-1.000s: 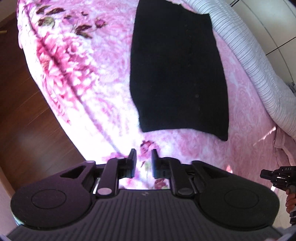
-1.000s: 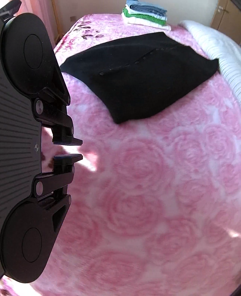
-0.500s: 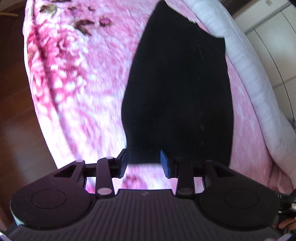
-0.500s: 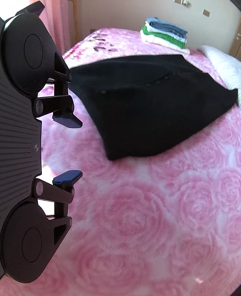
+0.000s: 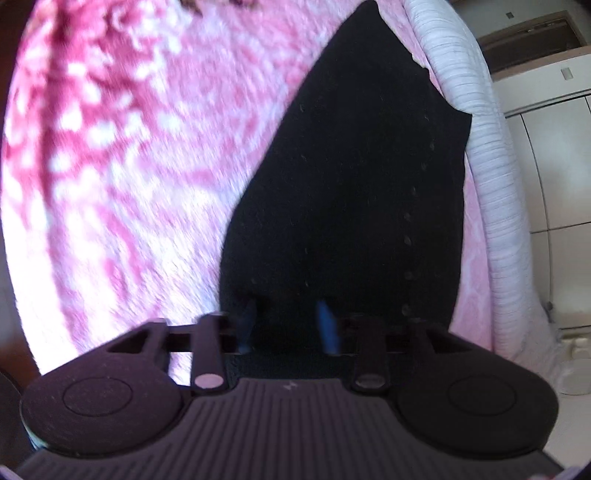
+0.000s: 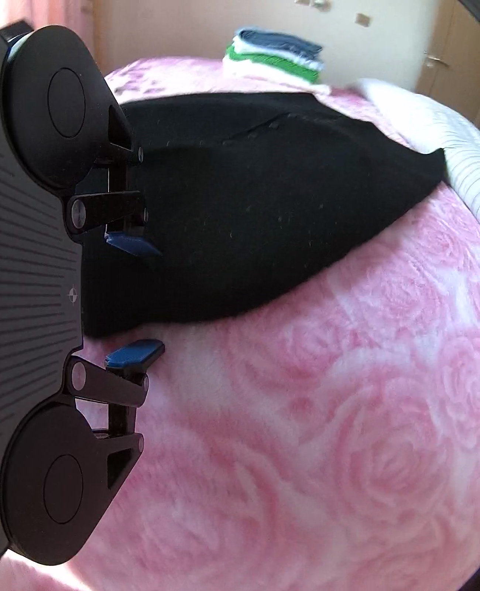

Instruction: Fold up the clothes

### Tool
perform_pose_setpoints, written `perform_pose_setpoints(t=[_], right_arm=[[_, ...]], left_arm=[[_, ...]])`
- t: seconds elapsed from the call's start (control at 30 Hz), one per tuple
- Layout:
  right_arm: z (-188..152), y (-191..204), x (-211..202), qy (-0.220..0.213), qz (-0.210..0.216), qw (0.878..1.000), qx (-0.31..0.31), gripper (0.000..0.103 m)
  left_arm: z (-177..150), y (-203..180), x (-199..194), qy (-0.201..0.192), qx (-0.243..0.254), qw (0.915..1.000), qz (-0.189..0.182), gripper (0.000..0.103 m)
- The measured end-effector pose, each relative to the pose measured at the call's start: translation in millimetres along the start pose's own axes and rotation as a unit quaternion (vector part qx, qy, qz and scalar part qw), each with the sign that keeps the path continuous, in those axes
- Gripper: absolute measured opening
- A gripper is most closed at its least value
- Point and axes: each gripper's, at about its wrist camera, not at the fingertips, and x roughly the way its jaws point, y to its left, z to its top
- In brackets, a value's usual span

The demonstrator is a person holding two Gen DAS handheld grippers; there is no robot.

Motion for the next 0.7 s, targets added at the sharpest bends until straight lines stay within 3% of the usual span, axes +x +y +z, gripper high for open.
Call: perform_pose_setpoints(t=[0.03,0.13,0.2,0.23,0.47,0.57,0.63,0.7], right_arm=[[-1,1,1,0.007,0.001,1.000,0.000,0.034],[0,-3,-1,0.012,0.001,1.000,0.010,0.034],[2,-6,-3,0.018,0.005,1.000,0.023,0.034],[3,-7,-5,0.021,0.007,0.999,0.023,0.035],[2,-2,-8,0.023,0.021,0.999,0.014,0.052],[-3,1,-8,0.020,0.019,1.000,-0.007,0.053],[-5,3,-8,0.020,0.020,0.999,-0.019,0.053],[-6,1,-11,0.023,0.026,0.999,-0.014,0.053]], left_arm=[[0,-1,1,0.007,0.002,1.0000,0.003,0.016],[0,0,-6,-0.007,-0.003,0.9999,0.009,0.018],[1,4,-14,-0.024,-0.020,0.9995,0.002,0.028],[2,6,-16,-0.028,-0.024,0.9993,-0.001,0.033],[0,12,-7,-0.014,0.002,0.9996,0.024,0.037],[-6,12,-1,-0.005,0.008,0.9997,0.025,0.045],[-7,11,-3,-0.005,0.011,0.9996,0.026,0.044],[-9,12,-5,-0.002,0.023,0.9993,0.030,0.037]])
